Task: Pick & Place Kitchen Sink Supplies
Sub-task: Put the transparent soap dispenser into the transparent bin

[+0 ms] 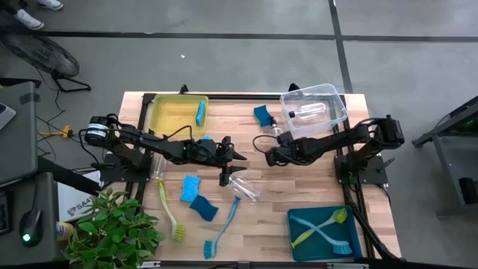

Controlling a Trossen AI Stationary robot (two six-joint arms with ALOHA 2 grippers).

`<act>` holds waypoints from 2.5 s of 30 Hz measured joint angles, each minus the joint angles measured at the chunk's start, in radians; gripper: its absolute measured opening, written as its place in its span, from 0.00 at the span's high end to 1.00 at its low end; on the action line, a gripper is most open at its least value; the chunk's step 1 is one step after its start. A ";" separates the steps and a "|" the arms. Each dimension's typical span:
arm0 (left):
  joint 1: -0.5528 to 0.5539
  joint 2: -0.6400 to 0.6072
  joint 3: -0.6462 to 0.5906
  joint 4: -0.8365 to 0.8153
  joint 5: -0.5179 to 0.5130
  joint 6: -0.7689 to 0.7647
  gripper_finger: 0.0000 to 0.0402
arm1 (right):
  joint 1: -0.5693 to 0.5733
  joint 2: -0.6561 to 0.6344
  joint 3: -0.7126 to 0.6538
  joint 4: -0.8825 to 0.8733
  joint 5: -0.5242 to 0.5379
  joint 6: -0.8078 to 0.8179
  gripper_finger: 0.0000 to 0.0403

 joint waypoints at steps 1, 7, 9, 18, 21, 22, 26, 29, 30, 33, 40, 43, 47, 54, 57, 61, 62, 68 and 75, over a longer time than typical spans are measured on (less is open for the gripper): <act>0.000 0.000 0.000 0.000 0.000 -0.001 0.59 | 0.006 0.000 0.000 0.000 0.000 -0.001 0.15; 0.000 0.000 0.000 0.000 0.000 -0.009 0.59 | 0.047 0.000 -0.001 0.006 0.014 -0.024 0.15; 0.000 0.000 0.000 0.000 0.000 -0.018 0.59 | 0.063 0.001 -0.002 0.020 0.020 -0.039 0.15; 0.000 0.000 0.000 0.000 -0.002 -0.021 0.59 | 0.149 0.004 -0.003 0.132 0.098 -0.121 0.15; 0.000 0.000 0.000 0.007 -0.002 -0.022 0.59 | 0.176 0.004 -0.003 0.161 0.159 -0.151 0.15; 0.000 0.000 0.000 0.012 -0.002 -0.022 0.59 | 0.185 0.003 -0.003 0.173 0.183 -0.162 0.15; 0.000 0.000 0.000 0.024 -0.002 -0.022 0.59 | 0.227 0.003 -0.003 0.219 0.288 -0.202 0.15; 0.000 0.000 0.000 0.037 -0.002 -0.023 0.59 | 0.266 0.003 -0.002 0.250 0.389 -0.225 0.15; 0.000 0.000 0.000 0.040 -0.002 -0.023 0.59 | 0.279 0.003 -0.002 0.255 0.427 -0.226 0.15; 0.000 0.000 0.000 0.041 -0.003 -0.029 0.59 | 0.322 0.002 -0.002 0.257 0.555 -0.226 0.15; 0.000 -0.001 0.000 0.079 -0.003 -0.030 0.59 | 0.406 0.002 -0.002 0.274 0.819 -0.261 0.15; 0.000 -0.001 0.000 0.094 -0.003 -0.030 0.59 | 0.428 0.002 -0.002 0.321 0.911 -0.332 0.15; 0.001 -0.001 0.000 0.136 -0.003 -0.026 0.59 | 0.452 0.001 -0.001 0.378 0.991 -0.450 0.15; 0.001 -0.001 0.001 0.294 -0.014 0.055 0.59 | 0.487 0.001 0.000 0.395 1.021 -0.519 0.15; 0.001 -0.001 0.001 0.339 -0.014 0.083 0.59 | 0.506 0.001 0.000 0.406 1.028 -0.521 0.15; 0.001 -0.001 0.001 0.382 -0.038 0.093 0.59 | 0.536 0.000 0.000 0.432 1.028 -0.554 0.15; 0.001 -0.001 0.001 0.389 -0.049 0.093 0.59 | 0.542 0.000 0.000 0.449 1.028 -0.576 0.15; 0.016 -0.001 0.004 0.449 -0.045 0.083 0.59 | 0.573 0.000 0.000 0.582 1.031 -0.762 0.15; 0.061 -0.001 0.042 0.417 0.051 0.022 0.59 | 0.589 0.000 0.000 0.716 1.033 -0.940 0.15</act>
